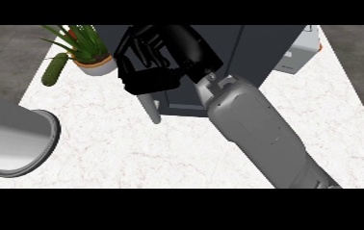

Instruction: Pick up the wine, place it into the cabinet and close the cabinet

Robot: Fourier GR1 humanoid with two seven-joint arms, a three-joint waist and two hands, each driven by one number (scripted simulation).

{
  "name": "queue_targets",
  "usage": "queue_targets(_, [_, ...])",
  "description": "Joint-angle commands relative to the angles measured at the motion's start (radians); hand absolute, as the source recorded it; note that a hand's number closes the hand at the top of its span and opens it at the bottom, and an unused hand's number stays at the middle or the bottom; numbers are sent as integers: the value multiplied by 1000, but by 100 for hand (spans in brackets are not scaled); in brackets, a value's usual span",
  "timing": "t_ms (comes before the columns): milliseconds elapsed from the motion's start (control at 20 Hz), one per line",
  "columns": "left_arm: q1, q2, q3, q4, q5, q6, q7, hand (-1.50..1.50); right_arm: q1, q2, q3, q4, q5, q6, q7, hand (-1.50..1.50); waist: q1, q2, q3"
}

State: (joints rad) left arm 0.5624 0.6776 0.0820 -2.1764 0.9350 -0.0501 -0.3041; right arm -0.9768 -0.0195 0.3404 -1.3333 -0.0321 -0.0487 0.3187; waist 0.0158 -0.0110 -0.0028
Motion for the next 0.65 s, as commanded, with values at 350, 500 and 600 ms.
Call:
queue_targets(350, [-159,-61,-117,35,-96,125,49,-150,-61,-126,-146,221,20,40,-142,150,-10,27,3])
queue_targets(500, [-210,-65,-136,63,-107,137,64,-150,-81,-126,-146,249,6,64,-143,150,-18,31,2])
queue_targets(600, [-212,-90,-152,100,-115,125,46,-150,-73,-97,-120,264,33,39,-159,150,-10,26,1])
